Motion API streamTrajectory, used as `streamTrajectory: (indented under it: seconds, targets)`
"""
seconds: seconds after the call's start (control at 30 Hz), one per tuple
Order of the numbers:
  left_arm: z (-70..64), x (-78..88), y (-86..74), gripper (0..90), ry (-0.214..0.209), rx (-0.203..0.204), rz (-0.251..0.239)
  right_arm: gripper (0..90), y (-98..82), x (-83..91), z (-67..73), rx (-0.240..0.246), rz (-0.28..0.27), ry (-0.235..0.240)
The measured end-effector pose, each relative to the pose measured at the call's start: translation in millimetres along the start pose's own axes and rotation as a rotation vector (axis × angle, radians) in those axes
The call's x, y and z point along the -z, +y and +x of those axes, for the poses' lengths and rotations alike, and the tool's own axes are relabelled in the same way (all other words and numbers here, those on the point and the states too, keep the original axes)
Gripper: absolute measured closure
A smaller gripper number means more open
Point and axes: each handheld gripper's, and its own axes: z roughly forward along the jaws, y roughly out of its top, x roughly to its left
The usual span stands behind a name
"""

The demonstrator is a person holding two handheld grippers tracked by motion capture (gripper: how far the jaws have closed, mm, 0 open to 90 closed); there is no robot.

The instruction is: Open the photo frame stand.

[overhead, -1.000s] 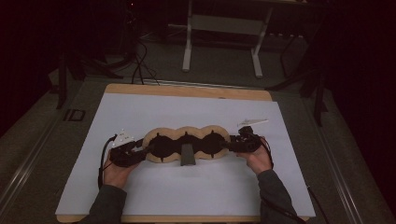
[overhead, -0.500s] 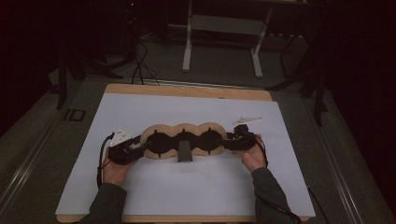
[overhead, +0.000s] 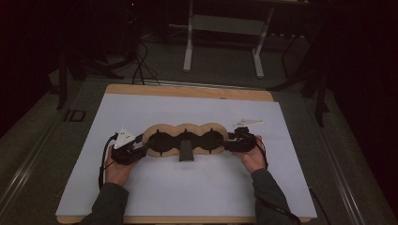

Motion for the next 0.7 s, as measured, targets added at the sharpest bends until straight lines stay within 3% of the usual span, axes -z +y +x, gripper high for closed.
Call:
streamTrajectory:
  seconds: [0.23,0.7]
  targets:
    - [3.1,0.4,-1.7,56.0,-0.021,0.026,0.015,45.3,0.0,0.4,1.7,-0.009,-0.001,0.002]
    - [1.1,5.1,-2.3,54.1,-0.039,0.03,0.015,43.1,-2.4,5.4,3.4,-0.018,0.004,0.026]
